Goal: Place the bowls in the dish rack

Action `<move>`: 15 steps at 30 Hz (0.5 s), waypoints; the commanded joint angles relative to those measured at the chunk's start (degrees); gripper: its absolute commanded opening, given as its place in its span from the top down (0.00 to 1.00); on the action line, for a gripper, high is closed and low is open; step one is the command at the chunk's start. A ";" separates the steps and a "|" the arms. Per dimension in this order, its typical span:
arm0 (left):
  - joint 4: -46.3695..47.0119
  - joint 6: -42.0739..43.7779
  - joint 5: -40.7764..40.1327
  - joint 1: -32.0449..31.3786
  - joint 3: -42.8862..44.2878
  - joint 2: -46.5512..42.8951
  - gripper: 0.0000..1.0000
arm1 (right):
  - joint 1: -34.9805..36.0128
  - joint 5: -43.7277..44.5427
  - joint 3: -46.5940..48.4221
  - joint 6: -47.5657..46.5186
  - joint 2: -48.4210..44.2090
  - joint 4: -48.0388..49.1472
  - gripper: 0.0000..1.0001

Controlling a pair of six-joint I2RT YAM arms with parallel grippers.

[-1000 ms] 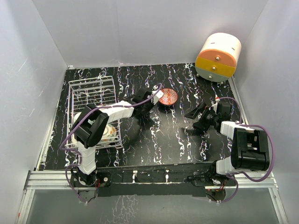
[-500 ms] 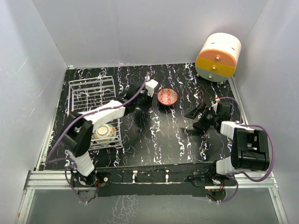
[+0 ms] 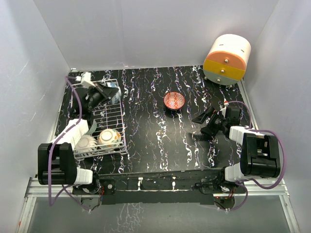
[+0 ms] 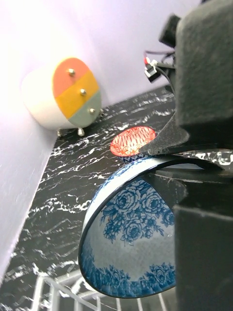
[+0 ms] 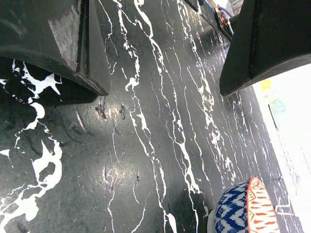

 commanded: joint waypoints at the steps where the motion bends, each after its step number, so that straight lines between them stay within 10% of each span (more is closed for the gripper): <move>1: 21.83 -20.71 9.57 7.40 -5.64 0.03 1.00 | 0.17 -0.19 0.65 -0.45 -1.82 1.07 0.02; 10: 39.34 -34.36 11.10 12.51 -10.14 9.59 1.00 | 0.19 0.28 0.95 -0.85 -1.89 0.44 0.02; 15: 31.79 -32.97 11.48 12.52 -6.41 11.58 1.00 | 0.20 0.63 0.91 -1.03 -1.49 0.47 0.02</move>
